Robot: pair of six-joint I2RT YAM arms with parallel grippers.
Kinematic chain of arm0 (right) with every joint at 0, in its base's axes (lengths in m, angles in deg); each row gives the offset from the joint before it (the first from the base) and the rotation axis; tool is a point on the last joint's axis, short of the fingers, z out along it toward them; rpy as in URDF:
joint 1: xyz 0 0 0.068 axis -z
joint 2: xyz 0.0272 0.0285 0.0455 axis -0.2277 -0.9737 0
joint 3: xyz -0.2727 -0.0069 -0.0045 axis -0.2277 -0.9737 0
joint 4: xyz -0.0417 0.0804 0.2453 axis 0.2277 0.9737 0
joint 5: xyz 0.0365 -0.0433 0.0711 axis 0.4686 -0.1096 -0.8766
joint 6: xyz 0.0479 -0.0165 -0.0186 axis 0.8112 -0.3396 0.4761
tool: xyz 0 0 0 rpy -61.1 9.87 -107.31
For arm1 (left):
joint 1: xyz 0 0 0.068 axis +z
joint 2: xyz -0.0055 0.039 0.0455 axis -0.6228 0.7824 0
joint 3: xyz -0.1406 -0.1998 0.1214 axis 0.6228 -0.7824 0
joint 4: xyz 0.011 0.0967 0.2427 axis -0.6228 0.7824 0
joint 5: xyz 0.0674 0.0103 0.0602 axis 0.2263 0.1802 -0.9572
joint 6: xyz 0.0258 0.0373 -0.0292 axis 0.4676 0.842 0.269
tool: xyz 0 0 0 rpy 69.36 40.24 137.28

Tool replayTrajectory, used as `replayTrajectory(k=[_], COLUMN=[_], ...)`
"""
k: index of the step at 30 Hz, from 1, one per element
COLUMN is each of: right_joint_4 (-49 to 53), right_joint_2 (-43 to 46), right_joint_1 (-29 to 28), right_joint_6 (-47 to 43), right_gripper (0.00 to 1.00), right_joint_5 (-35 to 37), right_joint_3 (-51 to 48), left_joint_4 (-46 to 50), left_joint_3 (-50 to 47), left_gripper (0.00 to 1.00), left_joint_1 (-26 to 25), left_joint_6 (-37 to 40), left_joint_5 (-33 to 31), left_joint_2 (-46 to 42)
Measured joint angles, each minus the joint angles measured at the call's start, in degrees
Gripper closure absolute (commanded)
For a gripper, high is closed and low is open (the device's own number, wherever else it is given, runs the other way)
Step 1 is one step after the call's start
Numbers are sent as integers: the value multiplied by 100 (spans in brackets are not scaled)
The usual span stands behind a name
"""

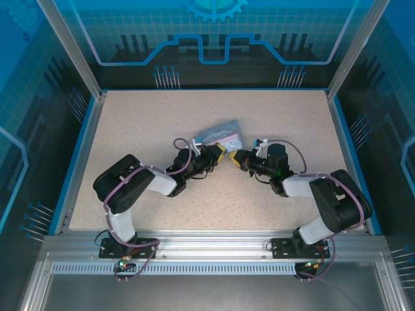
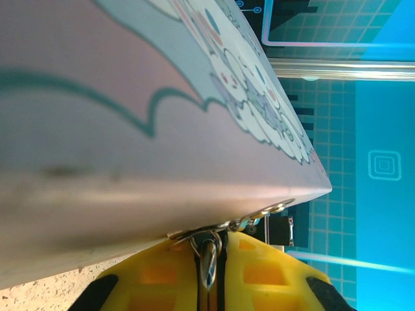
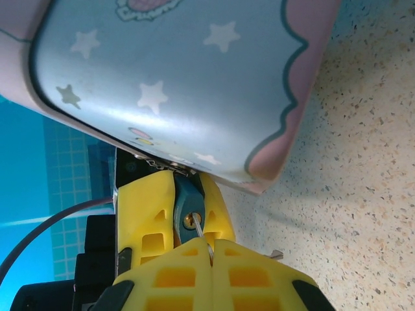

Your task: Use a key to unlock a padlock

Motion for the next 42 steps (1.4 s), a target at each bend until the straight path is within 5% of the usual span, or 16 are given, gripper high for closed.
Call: replayTrajectory(k=[19,30,42], right_joint_4=[-1016,-695,837], right_joint_2=[-809,-743,-79], right_joint_1=[214,278,269], right_joint_6=[634,627,129], right_gripper=[100,100,100], right_joint_5=[-616,-841,-765], right_joint_3=[96,238,560], left_joint_4=[68,-4,-179], left_joint_3=[-39,-50,-55], left_gripper=[100,100,100], left_joint_1=[44,44,44], left_joint_6=[0,0,-2], left_joint_5=[-122,-127,-39], left_joint_2=[15,15,15])
